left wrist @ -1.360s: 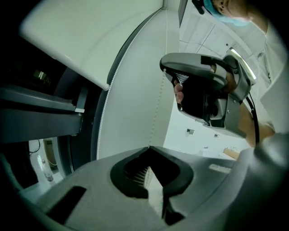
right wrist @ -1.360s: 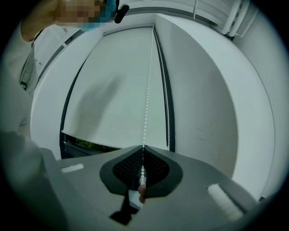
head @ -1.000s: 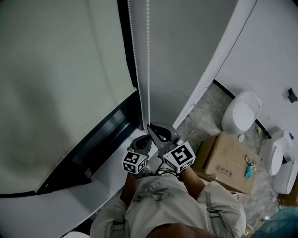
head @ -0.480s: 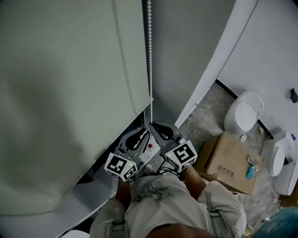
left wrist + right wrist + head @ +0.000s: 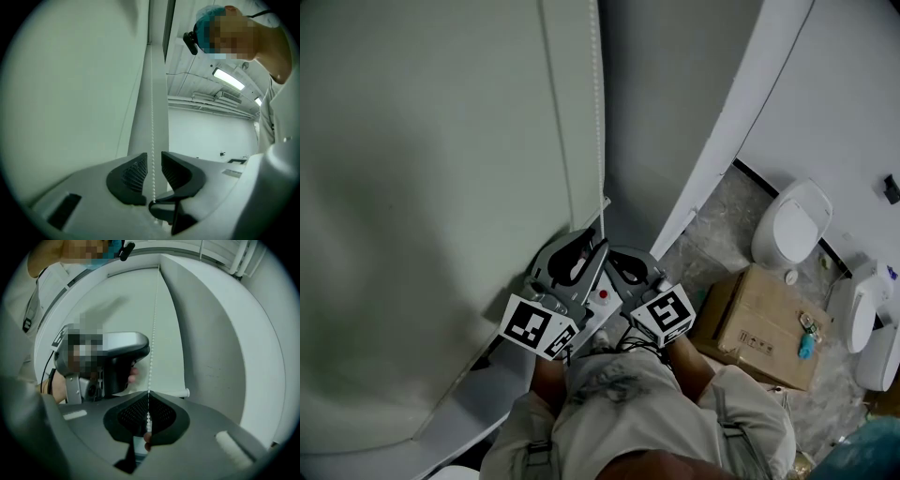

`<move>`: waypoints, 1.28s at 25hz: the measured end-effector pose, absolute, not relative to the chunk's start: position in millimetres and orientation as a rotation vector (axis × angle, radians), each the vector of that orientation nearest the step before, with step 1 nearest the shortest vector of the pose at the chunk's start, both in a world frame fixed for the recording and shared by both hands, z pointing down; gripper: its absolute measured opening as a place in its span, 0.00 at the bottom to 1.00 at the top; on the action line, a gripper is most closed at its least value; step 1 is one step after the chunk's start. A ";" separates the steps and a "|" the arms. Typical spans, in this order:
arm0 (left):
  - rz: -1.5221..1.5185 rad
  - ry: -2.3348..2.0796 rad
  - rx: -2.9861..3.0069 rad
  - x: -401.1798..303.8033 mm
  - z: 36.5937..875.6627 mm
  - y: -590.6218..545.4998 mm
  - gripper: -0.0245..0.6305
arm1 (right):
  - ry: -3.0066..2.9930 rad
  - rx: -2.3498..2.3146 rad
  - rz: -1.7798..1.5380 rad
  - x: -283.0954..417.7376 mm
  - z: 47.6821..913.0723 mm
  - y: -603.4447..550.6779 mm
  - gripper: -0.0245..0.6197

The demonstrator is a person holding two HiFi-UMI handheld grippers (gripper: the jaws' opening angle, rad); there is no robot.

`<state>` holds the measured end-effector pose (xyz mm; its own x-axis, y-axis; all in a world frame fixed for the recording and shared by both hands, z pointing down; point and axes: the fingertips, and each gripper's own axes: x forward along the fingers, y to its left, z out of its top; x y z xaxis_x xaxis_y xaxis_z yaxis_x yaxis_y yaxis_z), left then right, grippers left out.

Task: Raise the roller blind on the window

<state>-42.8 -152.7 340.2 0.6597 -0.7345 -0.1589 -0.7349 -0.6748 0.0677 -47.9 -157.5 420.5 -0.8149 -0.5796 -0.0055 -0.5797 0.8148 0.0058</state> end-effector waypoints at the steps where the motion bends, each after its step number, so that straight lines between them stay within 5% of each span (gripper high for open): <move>1: 0.277 1.264 -2.851 -43.0 334.0 -155.9 0.19 | 2.990 -0.955 0.003 -48.8 420.6 -156.8 0.06; 8: 0.300 1.229 -2.838 -39.5 303.7 -172.6 0.19 | 2.989 -0.955 0.009 -51.3 421.5 -157.9 0.06; 14: 0.280 1.212 -2.798 -36.2 291.5 -173.9 0.07 | 2.987 -0.942 0.025 -54.2 422.4 -156.3 0.06; 32: 0.209 1.274 -2.840 -40.7 338.6 -185.0 0.07 | 3.056 -0.979 -0.061 -56.0 469.3 -167.5 0.06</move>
<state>-40.7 -185.0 338.6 0.6575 -0.7421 -0.1305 -0.7450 -0.6662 0.0351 -56.0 -167.5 469.3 -0.8120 -0.5786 0.0764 -0.5812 0.8136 -0.0155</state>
